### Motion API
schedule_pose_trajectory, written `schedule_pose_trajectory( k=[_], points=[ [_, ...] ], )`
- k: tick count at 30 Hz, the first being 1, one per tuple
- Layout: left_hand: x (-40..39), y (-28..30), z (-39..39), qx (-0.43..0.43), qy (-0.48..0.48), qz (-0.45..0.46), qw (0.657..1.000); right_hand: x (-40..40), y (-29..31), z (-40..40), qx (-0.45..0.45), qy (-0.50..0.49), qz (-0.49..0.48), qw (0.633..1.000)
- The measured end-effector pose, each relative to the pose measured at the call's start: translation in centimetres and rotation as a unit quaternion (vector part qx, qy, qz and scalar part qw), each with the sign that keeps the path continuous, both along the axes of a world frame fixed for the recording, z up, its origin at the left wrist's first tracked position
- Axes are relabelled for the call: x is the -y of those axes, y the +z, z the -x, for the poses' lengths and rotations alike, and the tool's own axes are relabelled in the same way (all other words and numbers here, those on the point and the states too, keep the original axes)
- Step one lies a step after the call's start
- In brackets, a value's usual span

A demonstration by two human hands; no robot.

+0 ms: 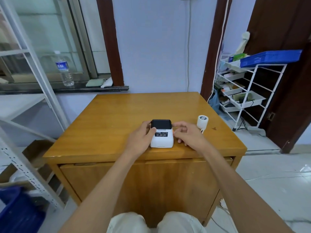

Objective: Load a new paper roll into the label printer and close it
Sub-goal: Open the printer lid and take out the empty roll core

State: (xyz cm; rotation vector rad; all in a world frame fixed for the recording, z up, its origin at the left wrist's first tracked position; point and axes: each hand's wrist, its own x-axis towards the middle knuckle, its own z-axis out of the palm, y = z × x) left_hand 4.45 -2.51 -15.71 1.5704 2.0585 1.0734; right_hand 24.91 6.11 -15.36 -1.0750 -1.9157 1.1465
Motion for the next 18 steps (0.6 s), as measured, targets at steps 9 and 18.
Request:
schedule_pose_trajectory(
  k=[9, 18],
  points=[
    [-0.04, -0.03, 0.33, 0.001, -0.015, -0.005, 1.0, -0.08, 0.12, 0.14, 0.009, -0.014, 0.006, 1.0],
    [0.22, 0.11, 0.64, 0.053, -0.021, -0.007, 0.998, -0.06, -0.19, 0.26, 0.017, -0.023, -0.003, 1.0]
  ],
)
